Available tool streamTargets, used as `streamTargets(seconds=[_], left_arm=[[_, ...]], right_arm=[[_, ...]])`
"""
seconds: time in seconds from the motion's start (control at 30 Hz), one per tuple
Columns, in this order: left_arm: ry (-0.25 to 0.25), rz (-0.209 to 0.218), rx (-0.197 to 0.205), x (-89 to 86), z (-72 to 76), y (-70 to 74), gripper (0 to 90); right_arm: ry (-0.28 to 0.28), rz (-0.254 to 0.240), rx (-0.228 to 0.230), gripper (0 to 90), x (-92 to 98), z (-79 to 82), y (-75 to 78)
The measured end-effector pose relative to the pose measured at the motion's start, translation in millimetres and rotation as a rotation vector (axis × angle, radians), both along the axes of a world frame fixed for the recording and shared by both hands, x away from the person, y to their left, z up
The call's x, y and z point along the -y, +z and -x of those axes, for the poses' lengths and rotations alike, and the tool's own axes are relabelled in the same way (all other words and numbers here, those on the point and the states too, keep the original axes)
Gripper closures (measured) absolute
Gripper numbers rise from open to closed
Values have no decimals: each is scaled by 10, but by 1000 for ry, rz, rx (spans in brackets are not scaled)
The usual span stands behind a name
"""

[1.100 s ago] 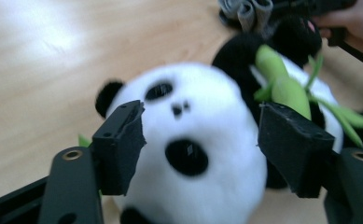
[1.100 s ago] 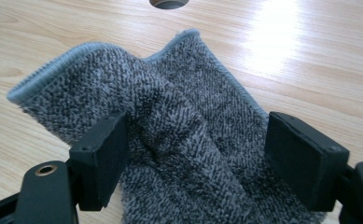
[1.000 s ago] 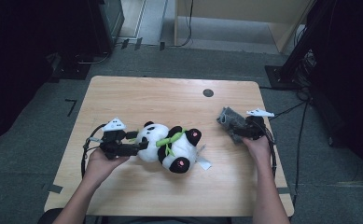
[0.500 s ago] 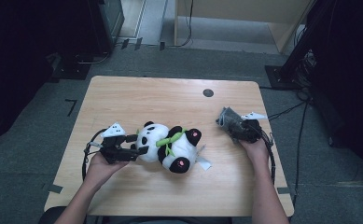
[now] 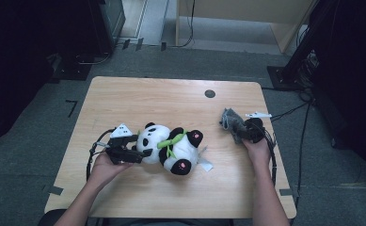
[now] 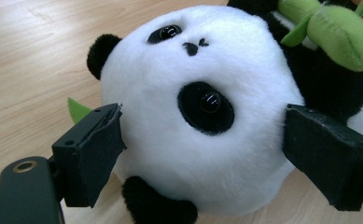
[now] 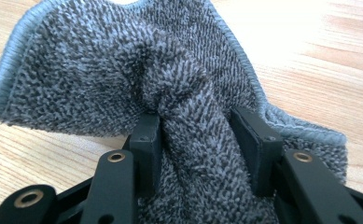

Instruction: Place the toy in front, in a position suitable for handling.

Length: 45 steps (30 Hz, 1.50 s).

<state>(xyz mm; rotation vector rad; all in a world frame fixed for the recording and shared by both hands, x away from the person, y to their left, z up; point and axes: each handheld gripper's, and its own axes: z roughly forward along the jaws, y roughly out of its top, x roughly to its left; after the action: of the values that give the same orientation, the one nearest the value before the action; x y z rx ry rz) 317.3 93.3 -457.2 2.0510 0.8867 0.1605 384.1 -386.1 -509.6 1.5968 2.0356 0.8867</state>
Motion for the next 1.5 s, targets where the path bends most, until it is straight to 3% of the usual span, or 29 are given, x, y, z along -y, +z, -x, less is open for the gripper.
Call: streamTargets(seconds=[0.13,0.2,0.27,0.37,0.5,0.7,0.83,1.03,1.13,1.3,1.5], left_arm=[[-12,18,-18,17,-9,-111,68],[-30,-32,-9,63,-19,-179,0],[-36,-41,11,89,-22,-211,0],[-18,-11,10,92,-37,-222,0],[-14,-7,15,90,-29,-242,0],[-23,-6,13,68,-23,-235,75],[-26,-6,14,64,-20,-237,79],[-24,0,19,61,-22,-243,78],[-21,21,37,49,-9,-274,74],[-14,38,58,42,-2,-306,58],[10,66,10,57,-32,-329,0]], right_arm=[[2,7,5,546,-10,4,-4],[4,8,7,542,-10,4,-7],[5,8,8,537,-9,4,-9],[5,10,9,545,-11,3,-8],[1,6,-5,639,1,7,26],[-8,-44,-29,686,45,31,118],[-5,-82,-16,697,42,70,218],[41,-81,38,697,-83,144,404],[83,-49,57,697,-196,167,489],[117,-76,67,693,-354,181,592],[182,-47,80,694,-555,196,669]])
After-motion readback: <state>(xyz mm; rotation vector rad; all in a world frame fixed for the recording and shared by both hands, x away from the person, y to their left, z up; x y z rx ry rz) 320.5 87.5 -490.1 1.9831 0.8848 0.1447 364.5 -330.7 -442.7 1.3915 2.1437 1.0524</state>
